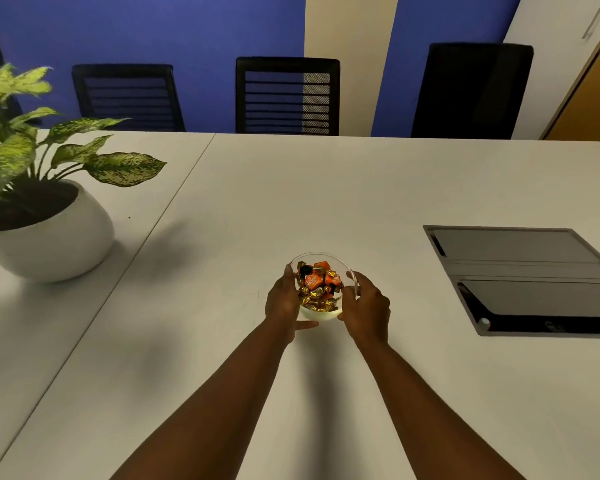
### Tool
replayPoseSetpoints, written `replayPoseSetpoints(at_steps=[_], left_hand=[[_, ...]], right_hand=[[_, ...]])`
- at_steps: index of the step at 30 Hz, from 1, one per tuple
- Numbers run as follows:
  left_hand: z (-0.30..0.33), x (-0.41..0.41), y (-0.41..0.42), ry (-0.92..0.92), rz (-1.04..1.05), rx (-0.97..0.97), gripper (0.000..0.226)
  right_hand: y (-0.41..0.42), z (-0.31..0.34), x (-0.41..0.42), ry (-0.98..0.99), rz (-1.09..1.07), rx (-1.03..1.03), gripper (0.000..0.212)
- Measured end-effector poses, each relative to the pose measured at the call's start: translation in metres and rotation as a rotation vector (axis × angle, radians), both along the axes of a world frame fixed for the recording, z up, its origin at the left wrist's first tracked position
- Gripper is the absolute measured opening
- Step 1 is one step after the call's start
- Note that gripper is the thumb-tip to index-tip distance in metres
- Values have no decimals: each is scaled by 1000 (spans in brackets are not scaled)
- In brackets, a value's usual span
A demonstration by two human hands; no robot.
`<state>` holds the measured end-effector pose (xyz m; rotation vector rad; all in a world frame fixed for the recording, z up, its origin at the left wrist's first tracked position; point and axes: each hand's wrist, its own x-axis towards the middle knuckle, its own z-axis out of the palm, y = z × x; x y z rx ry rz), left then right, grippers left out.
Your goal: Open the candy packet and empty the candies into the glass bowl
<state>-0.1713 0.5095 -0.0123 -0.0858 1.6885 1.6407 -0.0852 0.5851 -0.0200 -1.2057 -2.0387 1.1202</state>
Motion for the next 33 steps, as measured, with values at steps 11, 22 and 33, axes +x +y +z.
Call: replayPoseSetpoints(at_steps=[11, 22, 33], left_hand=[[-38, -54, 44, -24, 98, -41, 35], [-46, -73, 53, 2, 153, -58, 28], [-18, -73, 36, 331, 120, -280, 51]], right_hand=[[52, -38, -56, -84, 36, 6, 32], [66, -47, -75, -148, 54, 6, 34], [73, -21, -62, -341, 130, -37, 54]])
